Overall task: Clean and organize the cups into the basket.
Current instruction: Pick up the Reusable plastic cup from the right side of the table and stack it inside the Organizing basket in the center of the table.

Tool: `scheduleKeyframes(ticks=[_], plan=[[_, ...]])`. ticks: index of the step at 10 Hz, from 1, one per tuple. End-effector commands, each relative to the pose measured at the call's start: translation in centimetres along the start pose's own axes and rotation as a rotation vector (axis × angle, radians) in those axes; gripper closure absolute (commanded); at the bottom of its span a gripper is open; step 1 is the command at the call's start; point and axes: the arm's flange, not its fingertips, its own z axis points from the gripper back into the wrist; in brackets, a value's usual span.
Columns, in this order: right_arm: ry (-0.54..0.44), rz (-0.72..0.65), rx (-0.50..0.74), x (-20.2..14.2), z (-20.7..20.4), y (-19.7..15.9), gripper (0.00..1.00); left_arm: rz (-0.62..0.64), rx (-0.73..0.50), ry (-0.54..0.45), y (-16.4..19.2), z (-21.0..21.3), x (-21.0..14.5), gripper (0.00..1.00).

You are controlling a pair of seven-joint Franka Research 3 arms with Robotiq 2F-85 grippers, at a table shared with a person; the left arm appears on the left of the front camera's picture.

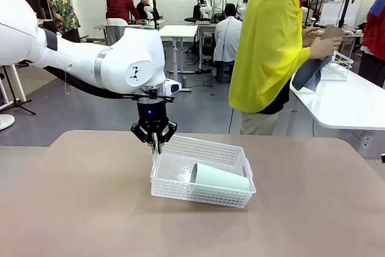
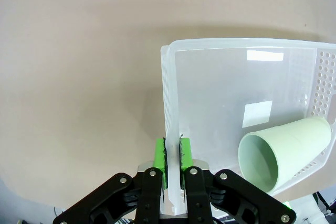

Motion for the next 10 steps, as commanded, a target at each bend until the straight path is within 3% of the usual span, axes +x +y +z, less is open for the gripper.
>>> scheduleKeyframes(ticks=[1,10], plan=[[-0.009,-0.01,-0.008,0.26,-0.15,0.49,0.0,-0.003,0.003,0.002,0.01,-0.1,-0.11,1.0],[-0.009,-0.01,-0.008,0.26,-0.15,0.49,0.0,-0.003,0.003,0.002,0.01,-0.1,-0.11,1.0]])
